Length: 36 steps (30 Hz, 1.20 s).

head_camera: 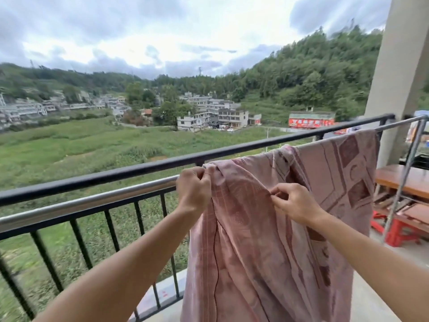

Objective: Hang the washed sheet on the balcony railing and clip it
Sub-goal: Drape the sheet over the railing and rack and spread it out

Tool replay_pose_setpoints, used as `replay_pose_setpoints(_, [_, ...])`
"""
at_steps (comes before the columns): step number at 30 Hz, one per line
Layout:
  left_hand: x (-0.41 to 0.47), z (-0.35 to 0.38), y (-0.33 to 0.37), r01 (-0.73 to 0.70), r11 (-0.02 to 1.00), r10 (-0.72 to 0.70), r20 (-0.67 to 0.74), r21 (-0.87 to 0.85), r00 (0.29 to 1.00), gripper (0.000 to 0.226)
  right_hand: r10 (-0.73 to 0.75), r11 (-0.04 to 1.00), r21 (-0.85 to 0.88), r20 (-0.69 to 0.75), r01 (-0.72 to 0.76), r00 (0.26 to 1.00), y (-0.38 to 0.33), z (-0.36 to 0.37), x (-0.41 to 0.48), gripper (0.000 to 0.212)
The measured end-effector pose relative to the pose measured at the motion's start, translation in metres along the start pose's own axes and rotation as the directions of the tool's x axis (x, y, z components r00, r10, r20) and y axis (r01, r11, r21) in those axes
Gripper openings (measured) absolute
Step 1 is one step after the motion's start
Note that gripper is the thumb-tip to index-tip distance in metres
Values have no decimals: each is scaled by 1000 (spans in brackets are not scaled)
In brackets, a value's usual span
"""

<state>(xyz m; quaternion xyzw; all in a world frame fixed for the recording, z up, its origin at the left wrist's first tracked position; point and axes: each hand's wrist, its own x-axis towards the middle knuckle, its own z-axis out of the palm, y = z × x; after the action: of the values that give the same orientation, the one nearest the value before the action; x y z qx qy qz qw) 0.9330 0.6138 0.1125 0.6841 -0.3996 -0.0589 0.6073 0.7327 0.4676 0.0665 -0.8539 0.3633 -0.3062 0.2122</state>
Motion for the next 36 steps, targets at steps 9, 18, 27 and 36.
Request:
replay_pose_setpoints(9, [11,-127,40,-213,977,156,-693,4,704,29,-339,940,-125,-213,319,916,-84,-5,57,31])
replay_pose_setpoints(18, [-65,-220,-57,330,937,-152,-718,114,680,17,-419,878,-193,132,438,898,-128,83,61,43])
replay_pose_setpoints(27, [-77,-215,-36,290,950,-128,-699,117,704,14,-474,881,7,29,474,880,-127,63,49,28])
replay_pose_setpoints(36, [-139,-343,-43,427,868,78,-918,255,389,23,-737,672,209,86,711,671,-238,90,-19,29])
